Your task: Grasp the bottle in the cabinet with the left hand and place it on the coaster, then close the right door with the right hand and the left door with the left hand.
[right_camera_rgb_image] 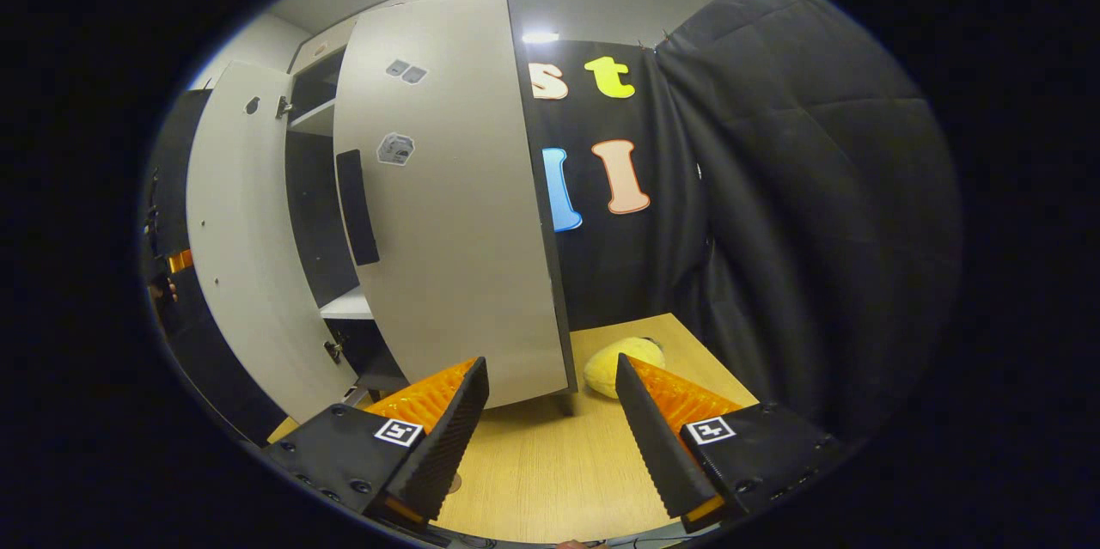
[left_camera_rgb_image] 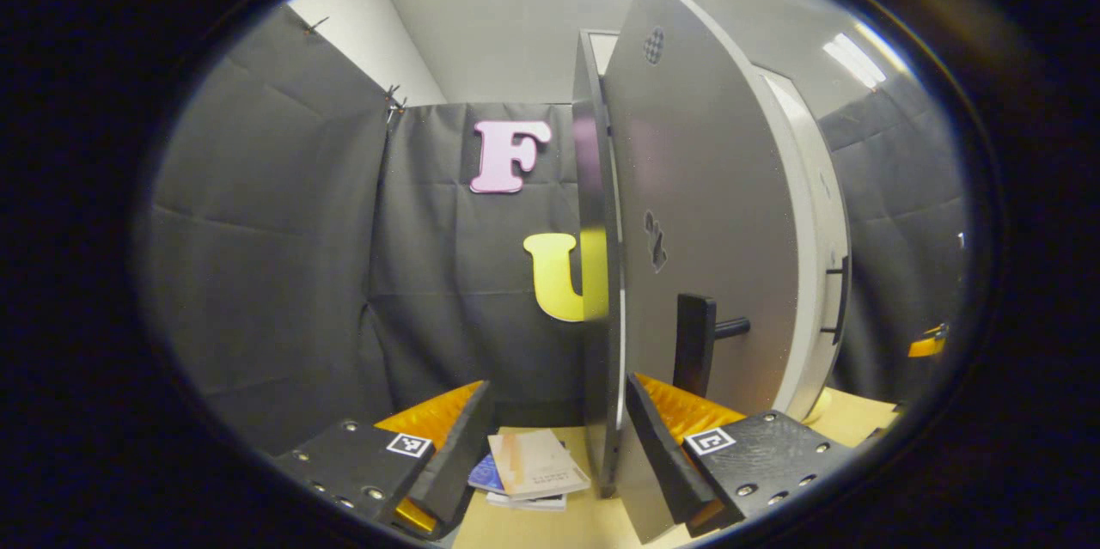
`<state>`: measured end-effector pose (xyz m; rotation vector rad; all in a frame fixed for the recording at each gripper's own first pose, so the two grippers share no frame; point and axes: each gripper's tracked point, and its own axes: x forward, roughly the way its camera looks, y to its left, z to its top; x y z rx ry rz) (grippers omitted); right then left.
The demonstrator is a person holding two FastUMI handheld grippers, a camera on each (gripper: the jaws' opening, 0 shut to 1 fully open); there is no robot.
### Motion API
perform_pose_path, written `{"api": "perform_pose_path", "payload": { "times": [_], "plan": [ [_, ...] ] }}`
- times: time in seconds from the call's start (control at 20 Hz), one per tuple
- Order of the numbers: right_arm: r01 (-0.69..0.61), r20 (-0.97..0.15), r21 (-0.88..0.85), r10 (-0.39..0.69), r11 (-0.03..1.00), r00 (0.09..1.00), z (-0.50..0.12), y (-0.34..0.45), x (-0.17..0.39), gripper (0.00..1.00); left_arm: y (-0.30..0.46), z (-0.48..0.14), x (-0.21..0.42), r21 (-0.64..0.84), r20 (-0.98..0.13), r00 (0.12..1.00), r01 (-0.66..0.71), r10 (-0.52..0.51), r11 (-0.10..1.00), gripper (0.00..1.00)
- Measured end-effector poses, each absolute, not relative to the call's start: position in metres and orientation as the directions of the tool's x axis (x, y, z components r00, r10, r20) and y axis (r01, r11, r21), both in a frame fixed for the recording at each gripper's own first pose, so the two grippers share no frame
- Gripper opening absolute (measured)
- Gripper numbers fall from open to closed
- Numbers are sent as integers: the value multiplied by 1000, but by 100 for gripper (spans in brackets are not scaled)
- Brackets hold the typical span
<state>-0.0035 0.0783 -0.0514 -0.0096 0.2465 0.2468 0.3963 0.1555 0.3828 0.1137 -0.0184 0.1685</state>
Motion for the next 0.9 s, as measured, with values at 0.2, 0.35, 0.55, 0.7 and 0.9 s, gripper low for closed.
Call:
{"api": "perform_pose_path", "payload": {
  "times": [0.2, 0.35, 0.55, 0.7, 0.9],
  "plan": [
    [-233, -239, 9, 228, 972, 944, -55, 77, -4, 95, 123, 381, 396, 129, 41, 985, -170, 166, 977, 91],
    [-243, -249, 6, 237, 970, 939, -58, 81, -6, 95, 93, 377, 405, 127, 37, 989, -144, 140, 981, 91],
    [-206, -224, -30, 194, 978, 955, -53, 66, -5, 95, 55, 374, 415, 119, 69, 987, -154, 147, 981, 84],
    [-171, -208, -46, 158, 984, 965, -48, 50, -13, 95, 22, 370, 431, 122, 91, 987, -146, 136, 982, 98],
    [-117, -211, -38, 107, 992, 972, -50, 26, -18, 92, -17, 364, 444, -8, 148, 979, -140, 140, 990, 98]
  ]
}}
